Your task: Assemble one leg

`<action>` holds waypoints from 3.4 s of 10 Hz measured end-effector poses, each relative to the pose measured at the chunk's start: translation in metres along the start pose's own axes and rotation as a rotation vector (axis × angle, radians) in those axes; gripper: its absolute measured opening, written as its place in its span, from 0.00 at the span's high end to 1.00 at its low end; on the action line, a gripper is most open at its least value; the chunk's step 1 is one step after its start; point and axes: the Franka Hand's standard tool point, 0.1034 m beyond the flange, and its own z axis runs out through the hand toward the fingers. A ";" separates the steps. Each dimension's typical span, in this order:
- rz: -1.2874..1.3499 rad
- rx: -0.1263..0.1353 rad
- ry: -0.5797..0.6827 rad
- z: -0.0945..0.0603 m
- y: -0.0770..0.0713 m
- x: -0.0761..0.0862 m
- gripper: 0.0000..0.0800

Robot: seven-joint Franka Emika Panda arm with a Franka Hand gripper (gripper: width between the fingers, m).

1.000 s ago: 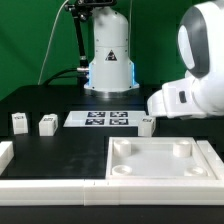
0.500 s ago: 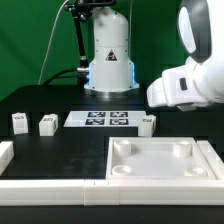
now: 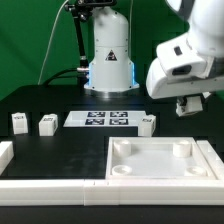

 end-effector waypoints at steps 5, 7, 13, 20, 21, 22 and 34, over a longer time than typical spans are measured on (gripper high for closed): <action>-0.088 -0.025 0.430 -0.040 0.026 0.026 0.63; -0.088 -0.037 0.558 -0.038 0.029 0.028 0.63; -0.105 -0.044 0.639 -0.083 0.045 0.061 0.63; -0.088 -0.053 0.895 -0.117 0.057 0.100 0.63; -0.087 -0.062 0.951 -0.112 0.059 0.097 0.63; -0.091 -0.060 0.905 -0.111 0.060 0.097 0.63; -0.080 -0.044 0.929 -0.107 0.070 0.141 0.63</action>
Offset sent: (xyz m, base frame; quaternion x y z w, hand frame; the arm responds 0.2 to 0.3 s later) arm 0.0234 -0.0113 0.0241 0.0035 0.2175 -0.0329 0.9755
